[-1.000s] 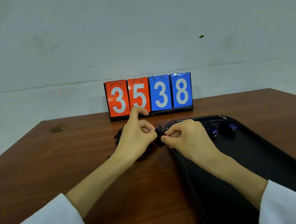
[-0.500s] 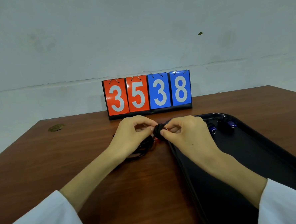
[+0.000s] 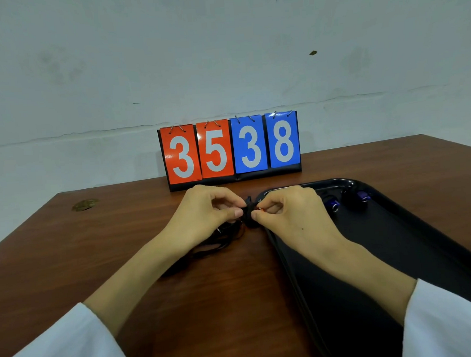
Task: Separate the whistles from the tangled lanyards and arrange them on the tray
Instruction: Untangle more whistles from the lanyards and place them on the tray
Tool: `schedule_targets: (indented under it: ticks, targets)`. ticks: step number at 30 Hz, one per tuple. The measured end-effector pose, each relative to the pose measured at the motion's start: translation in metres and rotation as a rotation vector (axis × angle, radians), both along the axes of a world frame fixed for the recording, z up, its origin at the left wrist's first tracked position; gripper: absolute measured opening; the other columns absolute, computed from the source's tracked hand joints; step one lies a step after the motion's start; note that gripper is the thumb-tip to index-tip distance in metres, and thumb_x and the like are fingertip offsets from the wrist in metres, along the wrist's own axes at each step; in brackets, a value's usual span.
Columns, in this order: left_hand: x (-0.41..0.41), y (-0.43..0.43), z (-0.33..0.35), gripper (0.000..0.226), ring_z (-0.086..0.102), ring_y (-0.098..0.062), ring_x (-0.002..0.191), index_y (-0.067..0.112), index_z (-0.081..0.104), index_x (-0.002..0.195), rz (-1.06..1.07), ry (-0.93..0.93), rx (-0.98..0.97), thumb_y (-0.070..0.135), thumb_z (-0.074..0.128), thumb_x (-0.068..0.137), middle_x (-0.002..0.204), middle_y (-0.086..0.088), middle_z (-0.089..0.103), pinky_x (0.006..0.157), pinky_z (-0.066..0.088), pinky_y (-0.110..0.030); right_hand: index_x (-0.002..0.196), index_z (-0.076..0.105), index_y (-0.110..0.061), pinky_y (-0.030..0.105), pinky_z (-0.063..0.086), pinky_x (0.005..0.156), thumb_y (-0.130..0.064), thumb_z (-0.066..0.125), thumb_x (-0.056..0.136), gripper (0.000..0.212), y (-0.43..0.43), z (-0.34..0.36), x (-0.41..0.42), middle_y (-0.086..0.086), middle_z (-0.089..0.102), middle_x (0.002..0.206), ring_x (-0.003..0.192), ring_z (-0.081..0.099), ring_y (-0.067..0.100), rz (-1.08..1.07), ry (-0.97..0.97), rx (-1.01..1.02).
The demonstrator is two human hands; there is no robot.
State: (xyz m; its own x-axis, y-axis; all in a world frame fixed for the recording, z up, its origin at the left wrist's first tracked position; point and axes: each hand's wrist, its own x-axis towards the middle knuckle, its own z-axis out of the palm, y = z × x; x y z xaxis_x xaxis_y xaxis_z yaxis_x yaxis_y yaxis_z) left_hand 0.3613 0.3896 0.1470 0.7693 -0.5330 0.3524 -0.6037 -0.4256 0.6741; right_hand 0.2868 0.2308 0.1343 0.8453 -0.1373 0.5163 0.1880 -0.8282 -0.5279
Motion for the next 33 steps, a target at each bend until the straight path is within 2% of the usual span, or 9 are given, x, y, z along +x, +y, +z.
schedule_targets:
  ticks: [4, 11, 13, 16, 21, 25, 27, 30, 33]
  targets:
    - [0.005, 0.003, 0.004, 0.012, 0.068, -0.009, 0.073, 0.021, 0.067, 0.082, -0.066, 0.147, 0.062, 0.010, 0.068, 0.082, 0.082, 0.002, 0.069, 0.073, 0.055, -0.020, 0.092, 0.073, -0.019, 0.015, 0.051, 0.071, -0.031, 0.069, 0.081, 0.017, 0.002, 0.000, -0.001, -0.006, 0.070, 0.081, 0.068, 0.059, 0.000, 0.013, 0.035, -0.022]
    - [0.008, 0.005, 0.005, 0.007, 0.059, -0.008, 0.101, 0.024, 0.060, 0.086, -0.183, 0.178, 0.146, 0.018, 0.058, 0.090, 0.107, 0.006, 0.063, 0.091, 0.049, -0.028, 0.097, 0.070, -0.017, 0.022, 0.051, 0.079, -0.031, 0.062, 0.086, 0.019, 0.009, 0.004, -0.006, -0.003, 0.069, 0.089, 0.082, 0.062, 0.007, 0.051, 0.073, -0.225]
    - [0.009, 0.006, 0.008, 0.006, 0.062, -0.016, 0.100, 0.016, 0.059, 0.088, -0.181, 0.282, 0.056, 0.013, 0.055, 0.092, 0.108, 0.002, 0.064, 0.085, 0.054, -0.032, 0.098, 0.069, -0.016, 0.025, 0.052, 0.080, -0.030, 0.062, 0.086, 0.019, 0.011, 0.006, -0.007, -0.002, 0.069, 0.089, 0.082, 0.061, 0.008, 0.058, 0.055, -0.231]
    - [0.007, 0.008, 0.011, 0.005, 0.066, -0.023, 0.094, 0.004, 0.056, 0.095, -0.159, 0.444, -0.115, 0.007, 0.053, 0.092, 0.105, -0.009, 0.065, 0.070, 0.058, -0.029, 0.097, 0.069, -0.017, 0.017, 0.050, 0.075, -0.029, 0.062, 0.086, 0.018, 0.013, 0.008, -0.009, -0.004, 0.069, 0.087, 0.074, 0.056, 0.001, 0.056, 0.035, -0.200]
    - [-0.003, 0.002, 0.010, 0.003, 0.068, -0.013, 0.077, 0.010, 0.059, 0.090, -0.170, 0.324, -0.097, 0.008, 0.057, 0.089, 0.095, -0.006, 0.067, 0.069, 0.057, -0.022, 0.100, 0.065, -0.022, 0.017, 0.051, 0.075, -0.035, 0.062, 0.085, 0.021, 0.011, 0.011, -0.024, -0.009, 0.067, 0.089, 0.080, 0.061, 0.003, -0.030, 0.111, -0.157]
    - [-0.015, -0.009, 0.004, 0.003, 0.067, -0.018, 0.078, 0.013, 0.059, 0.090, -0.180, 0.197, 0.017, 0.011, 0.059, 0.088, 0.096, -0.007, 0.067, 0.076, 0.057, -0.030, 0.122, 0.042, -0.029, 0.019, 0.048, 0.074, -0.051, 0.062, 0.079, 0.052, 0.001, 0.013, -0.044, -0.014, 0.057, 0.106, 0.090, 0.060, 0.007, -0.054, 0.237, -0.054]
    - [-0.025, -0.015, 0.000, 0.003, 0.065, -0.014, 0.074, 0.015, 0.060, 0.089, -0.216, 0.159, 0.040, 0.012, 0.060, 0.088, 0.094, -0.008, 0.067, 0.076, 0.056, -0.030, 0.131, 0.035, -0.032, 0.017, 0.045, 0.076, -0.047, 0.065, 0.077, 0.064, 0.001, 0.012, -0.052, -0.015, 0.054, 0.112, 0.091, 0.058, 0.004, -0.011, 0.293, 0.004]
    - [-0.039, -0.022, -0.005, 0.006, 0.065, -0.012, 0.068, 0.017, 0.061, 0.084, -0.298, 0.172, 0.016, 0.011, 0.063, 0.086, 0.087, -0.006, 0.067, 0.071, 0.056, -0.026, 0.134, 0.036, -0.033, 0.010, 0.042, 0.072, -0.035, 0.069, 0.078, 0.064, 0.000, 0.006, -0.060, -0.019, 0.054, 0.093, 0.083, 0.054, -0.002, 0.005, 0.303, -0.002]
    - [-0.041, -0.026, -0.009, 0.007, 0.067, -0.015, 0.070, 0.015, 0.062, 0.082, -0.292, 0.238, -0.115, 0.010, 0.065, 0.085, 0.083, -0.006, 0.067, 0.067, 0.057, -0.026, 0.127, 0.047, -0.031, 0.015, 0.048, 0.076, -0.031, 0.069, 0.078, 0.053, -0.010, 0.002, -0.064, -0.018, 0.054, 0.088, 0.083, 0.056, -0.001, -0.022, 0.300, 0.006]
